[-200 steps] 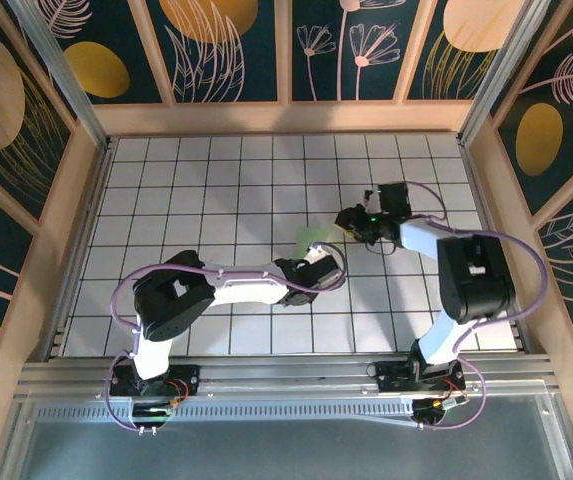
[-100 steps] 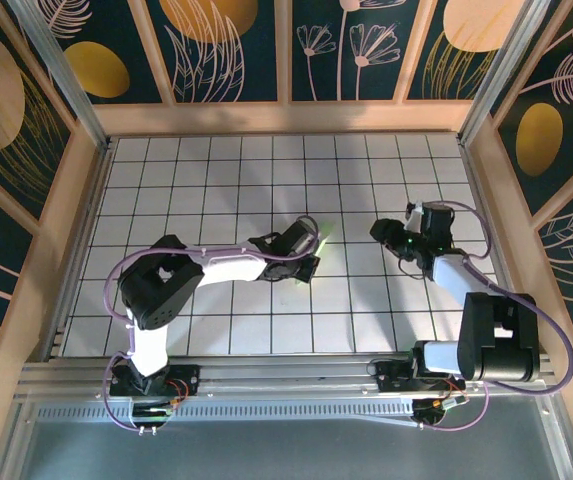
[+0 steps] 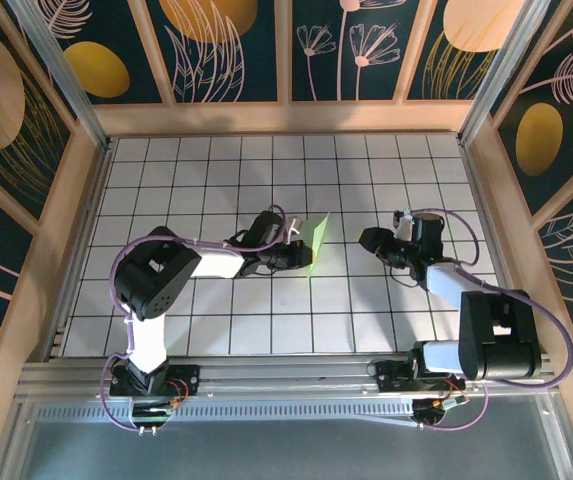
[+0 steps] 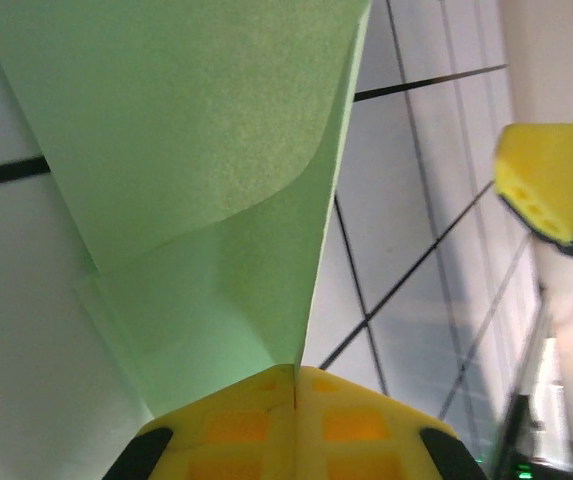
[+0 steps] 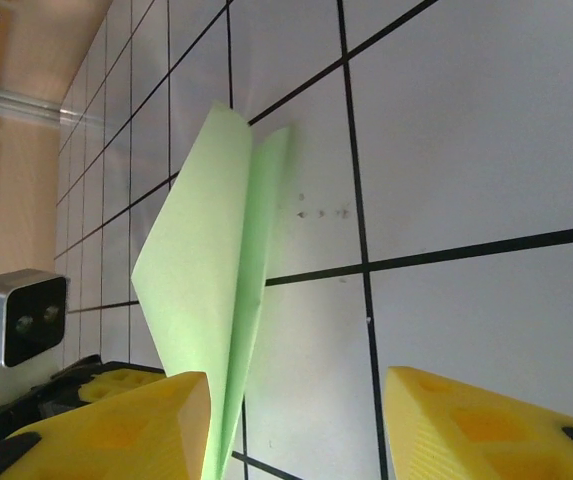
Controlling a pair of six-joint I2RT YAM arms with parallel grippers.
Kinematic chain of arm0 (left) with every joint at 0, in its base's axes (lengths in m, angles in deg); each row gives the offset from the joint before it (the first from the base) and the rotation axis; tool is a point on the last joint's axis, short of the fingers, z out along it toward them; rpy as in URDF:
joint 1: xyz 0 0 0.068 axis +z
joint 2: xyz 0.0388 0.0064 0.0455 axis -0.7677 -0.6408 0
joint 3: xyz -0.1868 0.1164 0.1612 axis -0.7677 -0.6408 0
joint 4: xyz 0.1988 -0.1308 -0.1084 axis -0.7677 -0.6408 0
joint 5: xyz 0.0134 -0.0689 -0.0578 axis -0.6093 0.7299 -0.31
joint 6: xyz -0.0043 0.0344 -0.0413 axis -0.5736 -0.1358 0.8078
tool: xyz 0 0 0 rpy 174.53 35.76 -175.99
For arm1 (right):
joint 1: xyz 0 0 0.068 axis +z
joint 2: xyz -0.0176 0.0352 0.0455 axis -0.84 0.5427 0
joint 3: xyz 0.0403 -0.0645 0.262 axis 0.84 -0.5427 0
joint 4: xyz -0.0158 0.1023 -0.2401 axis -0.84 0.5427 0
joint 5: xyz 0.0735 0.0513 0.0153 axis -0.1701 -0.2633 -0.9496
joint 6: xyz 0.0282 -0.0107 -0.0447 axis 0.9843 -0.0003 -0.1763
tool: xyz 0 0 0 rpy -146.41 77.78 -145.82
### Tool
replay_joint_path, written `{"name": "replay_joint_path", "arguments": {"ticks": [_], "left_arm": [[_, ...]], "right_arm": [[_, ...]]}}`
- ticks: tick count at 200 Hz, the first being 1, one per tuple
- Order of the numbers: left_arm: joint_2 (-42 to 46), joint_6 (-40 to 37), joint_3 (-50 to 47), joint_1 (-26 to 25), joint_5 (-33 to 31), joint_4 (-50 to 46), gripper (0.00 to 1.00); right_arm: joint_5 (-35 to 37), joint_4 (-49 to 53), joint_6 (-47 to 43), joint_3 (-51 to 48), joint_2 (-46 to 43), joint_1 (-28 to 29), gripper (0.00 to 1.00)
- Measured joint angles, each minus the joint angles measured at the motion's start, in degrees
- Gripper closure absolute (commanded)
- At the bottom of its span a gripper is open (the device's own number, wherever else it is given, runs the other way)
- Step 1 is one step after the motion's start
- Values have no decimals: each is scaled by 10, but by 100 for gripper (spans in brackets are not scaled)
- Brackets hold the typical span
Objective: Fold a paper plane with a square sheet of paper (fold left side to right side)
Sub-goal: Fold the wing for the fifth time at the center of the table.
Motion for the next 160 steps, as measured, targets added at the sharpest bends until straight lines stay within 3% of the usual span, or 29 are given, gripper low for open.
{"name": "replay_joint_path", "arguments": {"ticks": [117,160], "left_arm": [[-91,229,-57,9,78,299,100],[-106,266,-62,10,79,343,100]], "right_arm": [[59,-44,60,78,123,123,54],[82,-44,70,112,163,140,54]]}}
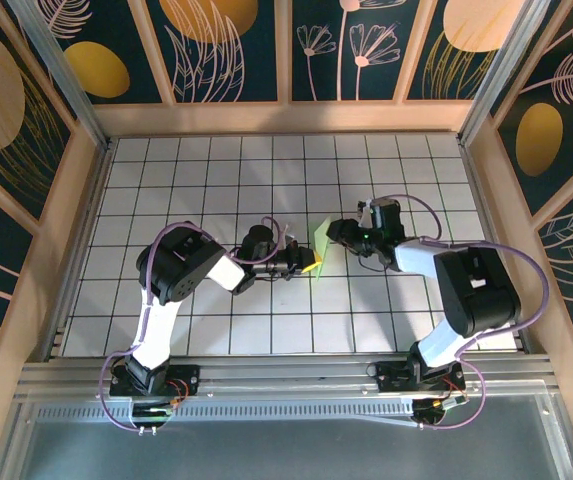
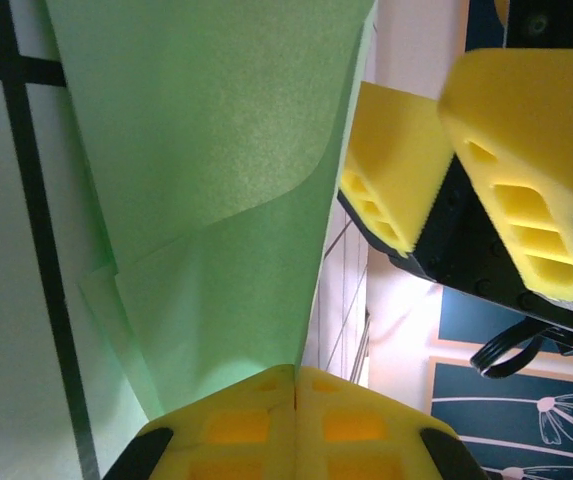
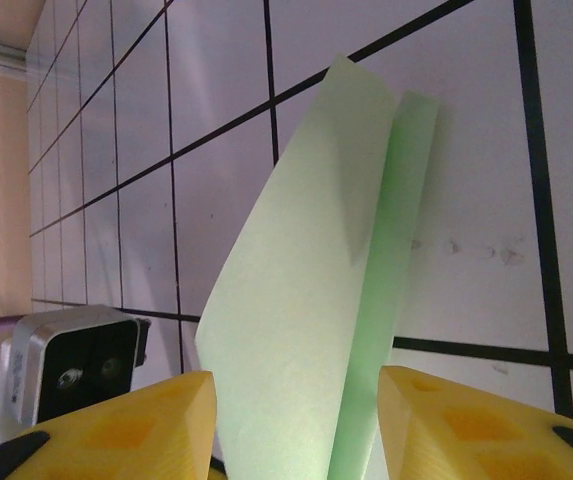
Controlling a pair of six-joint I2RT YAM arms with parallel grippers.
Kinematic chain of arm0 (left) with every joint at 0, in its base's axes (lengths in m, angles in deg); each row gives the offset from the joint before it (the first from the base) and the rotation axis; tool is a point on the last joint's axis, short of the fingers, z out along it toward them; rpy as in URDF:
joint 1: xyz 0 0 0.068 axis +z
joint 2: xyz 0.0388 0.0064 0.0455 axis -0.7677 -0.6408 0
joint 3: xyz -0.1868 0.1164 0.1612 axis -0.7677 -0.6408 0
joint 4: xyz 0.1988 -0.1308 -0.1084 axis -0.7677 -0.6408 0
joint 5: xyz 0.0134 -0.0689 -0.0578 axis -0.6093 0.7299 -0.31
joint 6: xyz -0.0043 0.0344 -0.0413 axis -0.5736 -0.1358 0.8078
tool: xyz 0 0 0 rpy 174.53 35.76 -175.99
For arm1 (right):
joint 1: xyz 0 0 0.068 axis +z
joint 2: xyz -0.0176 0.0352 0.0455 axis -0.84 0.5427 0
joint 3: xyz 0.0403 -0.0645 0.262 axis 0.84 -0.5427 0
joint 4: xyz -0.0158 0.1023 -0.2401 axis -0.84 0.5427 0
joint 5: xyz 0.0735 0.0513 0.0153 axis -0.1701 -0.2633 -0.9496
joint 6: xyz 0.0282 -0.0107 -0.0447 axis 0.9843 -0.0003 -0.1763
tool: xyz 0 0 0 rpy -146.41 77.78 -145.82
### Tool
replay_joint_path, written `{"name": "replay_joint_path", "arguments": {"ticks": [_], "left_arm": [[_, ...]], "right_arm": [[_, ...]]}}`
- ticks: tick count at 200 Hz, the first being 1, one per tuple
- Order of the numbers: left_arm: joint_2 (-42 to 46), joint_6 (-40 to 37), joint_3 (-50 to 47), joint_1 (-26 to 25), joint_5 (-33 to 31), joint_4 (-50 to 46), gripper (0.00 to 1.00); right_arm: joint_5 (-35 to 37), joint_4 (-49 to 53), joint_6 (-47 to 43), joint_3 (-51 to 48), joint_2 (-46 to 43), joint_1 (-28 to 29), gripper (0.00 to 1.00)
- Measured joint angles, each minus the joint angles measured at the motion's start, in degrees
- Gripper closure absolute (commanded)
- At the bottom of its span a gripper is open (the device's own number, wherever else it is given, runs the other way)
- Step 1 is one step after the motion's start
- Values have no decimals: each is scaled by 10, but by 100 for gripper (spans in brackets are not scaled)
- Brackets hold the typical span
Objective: Fold a paper plane with a square sheet of paper (fold left side to right side)
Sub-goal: Fold the wing for the fifth time at the center of the table.
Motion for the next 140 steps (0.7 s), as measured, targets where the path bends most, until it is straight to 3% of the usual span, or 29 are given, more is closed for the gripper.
{"name": "replay_joint_path", "arguments": {"ticks": [140], "left_arm": [[-17,30,-2,0,0,28,100]], "right_arm": [[9,-6,2,35,71,15,56]]}}
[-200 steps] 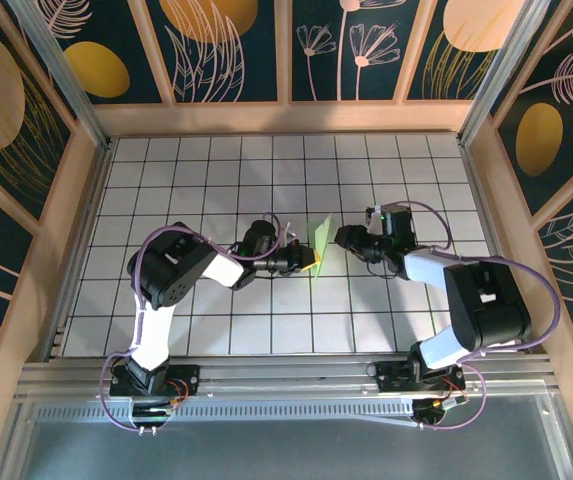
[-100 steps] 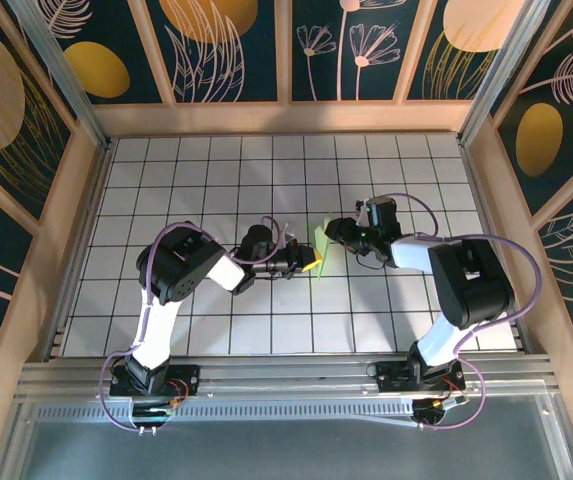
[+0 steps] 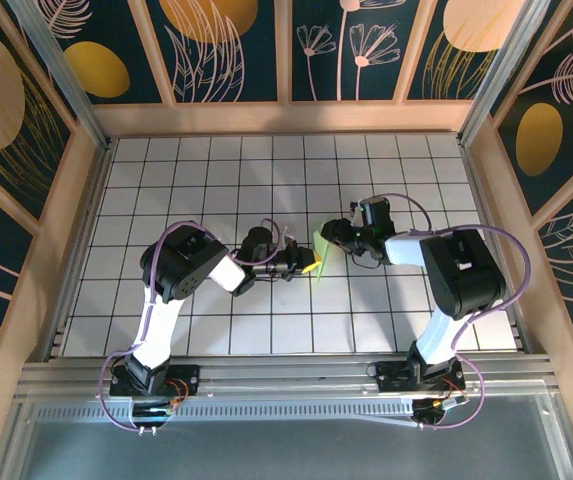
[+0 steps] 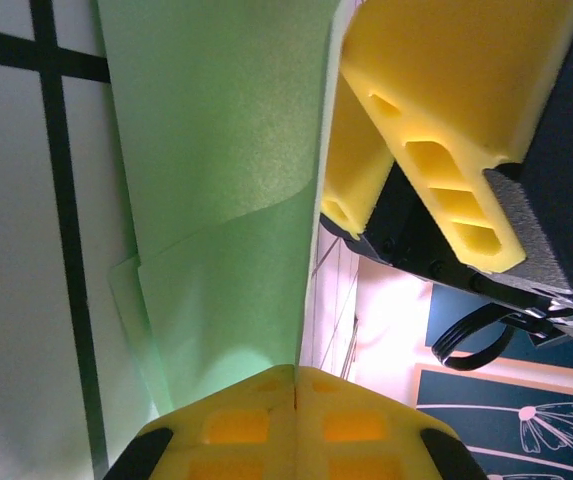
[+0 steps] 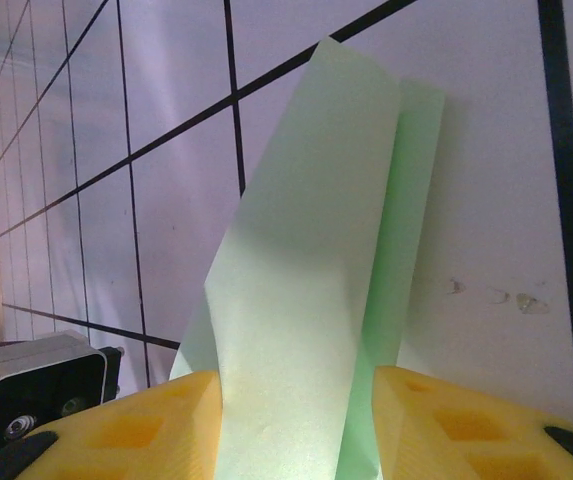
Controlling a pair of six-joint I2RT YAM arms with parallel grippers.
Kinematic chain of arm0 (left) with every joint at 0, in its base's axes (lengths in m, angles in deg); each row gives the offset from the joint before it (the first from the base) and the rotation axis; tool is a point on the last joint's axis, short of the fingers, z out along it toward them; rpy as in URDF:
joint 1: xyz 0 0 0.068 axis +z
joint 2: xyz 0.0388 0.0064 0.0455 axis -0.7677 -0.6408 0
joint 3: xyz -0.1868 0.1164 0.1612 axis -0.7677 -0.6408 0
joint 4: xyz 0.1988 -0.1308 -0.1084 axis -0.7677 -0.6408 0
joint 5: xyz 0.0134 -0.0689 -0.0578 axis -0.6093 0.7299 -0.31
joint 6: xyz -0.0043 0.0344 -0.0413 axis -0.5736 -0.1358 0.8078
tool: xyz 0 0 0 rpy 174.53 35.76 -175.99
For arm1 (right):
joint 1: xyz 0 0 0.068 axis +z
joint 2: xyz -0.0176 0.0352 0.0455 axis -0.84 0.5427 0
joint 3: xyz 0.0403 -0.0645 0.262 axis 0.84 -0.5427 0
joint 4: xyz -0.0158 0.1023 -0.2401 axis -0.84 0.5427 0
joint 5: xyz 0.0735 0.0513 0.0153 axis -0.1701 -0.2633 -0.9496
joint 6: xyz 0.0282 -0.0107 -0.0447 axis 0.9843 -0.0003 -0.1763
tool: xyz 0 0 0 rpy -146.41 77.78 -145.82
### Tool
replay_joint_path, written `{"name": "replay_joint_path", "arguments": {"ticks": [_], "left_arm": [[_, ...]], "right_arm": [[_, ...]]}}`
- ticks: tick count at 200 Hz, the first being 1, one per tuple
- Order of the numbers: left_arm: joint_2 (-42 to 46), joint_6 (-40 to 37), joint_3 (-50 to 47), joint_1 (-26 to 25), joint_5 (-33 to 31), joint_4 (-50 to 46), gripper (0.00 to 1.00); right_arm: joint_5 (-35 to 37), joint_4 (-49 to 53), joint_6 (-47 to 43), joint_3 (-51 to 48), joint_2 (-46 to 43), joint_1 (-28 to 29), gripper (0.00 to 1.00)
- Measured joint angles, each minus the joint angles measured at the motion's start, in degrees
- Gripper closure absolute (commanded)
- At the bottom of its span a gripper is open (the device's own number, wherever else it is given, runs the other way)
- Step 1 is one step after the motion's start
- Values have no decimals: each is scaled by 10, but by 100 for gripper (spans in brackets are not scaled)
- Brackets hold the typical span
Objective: Fold a paper plane with a square sheet of paper (fold left side to right side)
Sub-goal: Fold the wing for the fifth time at the center of the table.
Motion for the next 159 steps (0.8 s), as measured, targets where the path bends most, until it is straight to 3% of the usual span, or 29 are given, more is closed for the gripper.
{"name": "replay_joint_path", "arguments": {"ticks": [30,159], "left_arm": [[-2,3,0,0,0,3,100],[1,-12,-3,20,-3,-9,70]], "right_arm": [[0,1,0,7,13,3,56],[12,29,-2,28,25,8,60]]}}
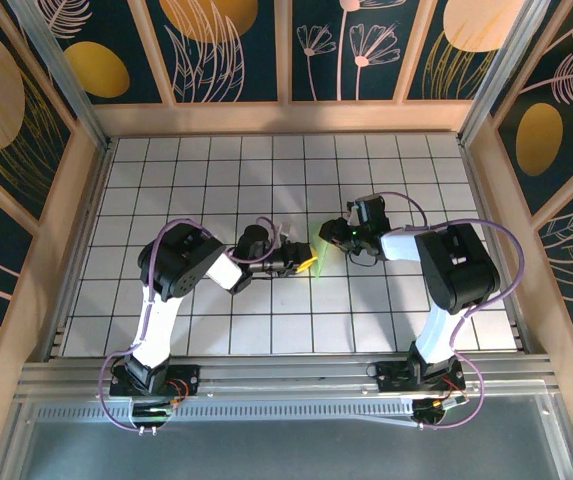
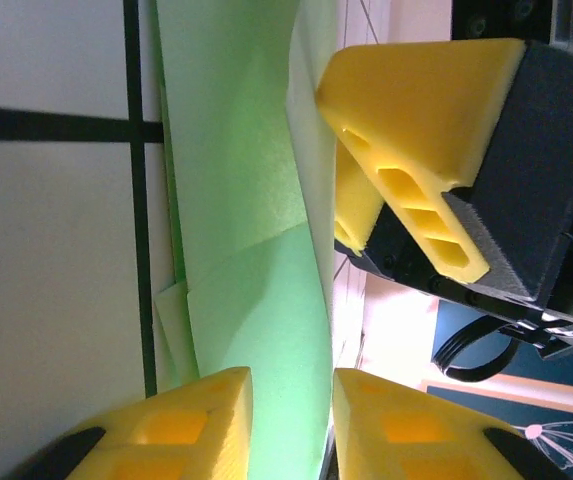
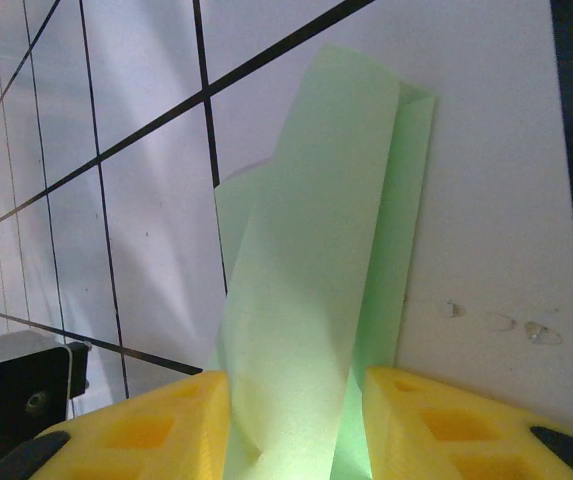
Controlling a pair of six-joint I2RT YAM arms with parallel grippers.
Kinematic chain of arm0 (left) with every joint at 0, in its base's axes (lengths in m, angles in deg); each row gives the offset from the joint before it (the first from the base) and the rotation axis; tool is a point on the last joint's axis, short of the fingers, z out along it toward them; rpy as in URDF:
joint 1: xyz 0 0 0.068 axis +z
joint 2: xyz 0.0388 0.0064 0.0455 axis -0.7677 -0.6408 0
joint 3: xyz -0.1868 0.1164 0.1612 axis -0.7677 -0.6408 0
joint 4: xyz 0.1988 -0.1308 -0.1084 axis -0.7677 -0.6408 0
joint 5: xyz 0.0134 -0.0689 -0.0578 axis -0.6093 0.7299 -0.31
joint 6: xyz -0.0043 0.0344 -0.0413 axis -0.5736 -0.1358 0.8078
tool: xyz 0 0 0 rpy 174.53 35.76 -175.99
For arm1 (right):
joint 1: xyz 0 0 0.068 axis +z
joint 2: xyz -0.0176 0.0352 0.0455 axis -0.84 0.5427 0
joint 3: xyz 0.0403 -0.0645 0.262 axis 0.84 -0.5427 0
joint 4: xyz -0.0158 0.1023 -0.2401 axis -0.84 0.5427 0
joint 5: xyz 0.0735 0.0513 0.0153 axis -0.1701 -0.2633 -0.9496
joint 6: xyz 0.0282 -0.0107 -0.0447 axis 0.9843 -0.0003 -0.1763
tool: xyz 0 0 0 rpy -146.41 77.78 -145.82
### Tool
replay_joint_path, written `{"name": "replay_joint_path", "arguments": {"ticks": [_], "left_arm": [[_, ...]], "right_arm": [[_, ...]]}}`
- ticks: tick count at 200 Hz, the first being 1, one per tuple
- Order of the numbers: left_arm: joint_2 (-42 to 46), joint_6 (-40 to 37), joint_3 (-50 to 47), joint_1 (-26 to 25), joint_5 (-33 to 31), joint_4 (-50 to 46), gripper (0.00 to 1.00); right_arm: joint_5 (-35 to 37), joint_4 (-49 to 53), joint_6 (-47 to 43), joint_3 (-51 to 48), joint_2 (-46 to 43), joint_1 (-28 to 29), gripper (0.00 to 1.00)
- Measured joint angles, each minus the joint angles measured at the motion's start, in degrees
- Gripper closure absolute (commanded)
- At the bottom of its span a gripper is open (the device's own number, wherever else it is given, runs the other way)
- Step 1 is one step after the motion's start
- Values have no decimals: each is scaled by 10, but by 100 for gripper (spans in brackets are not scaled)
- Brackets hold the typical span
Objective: Fold a paper plane with a square sheet of paper (fold left side to right side)
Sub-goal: Fold the wing for the fifth time at the center of the table.
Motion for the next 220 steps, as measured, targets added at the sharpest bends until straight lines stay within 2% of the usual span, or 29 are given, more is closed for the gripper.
{"name": "replay_joint_path", "arguments": {"ticks": [45,129,220], "left_arm": [[0,-13,22,2,3,-25,69],[-1,-69,62,5,-18,-119,93],[9,-90,68,5,-34,-150,97]], "right_arm": [[1,0,0,0,0,0,60],[5,8,-4,3,0,3,60],[16,24,-15,11,0,7,60]]}}
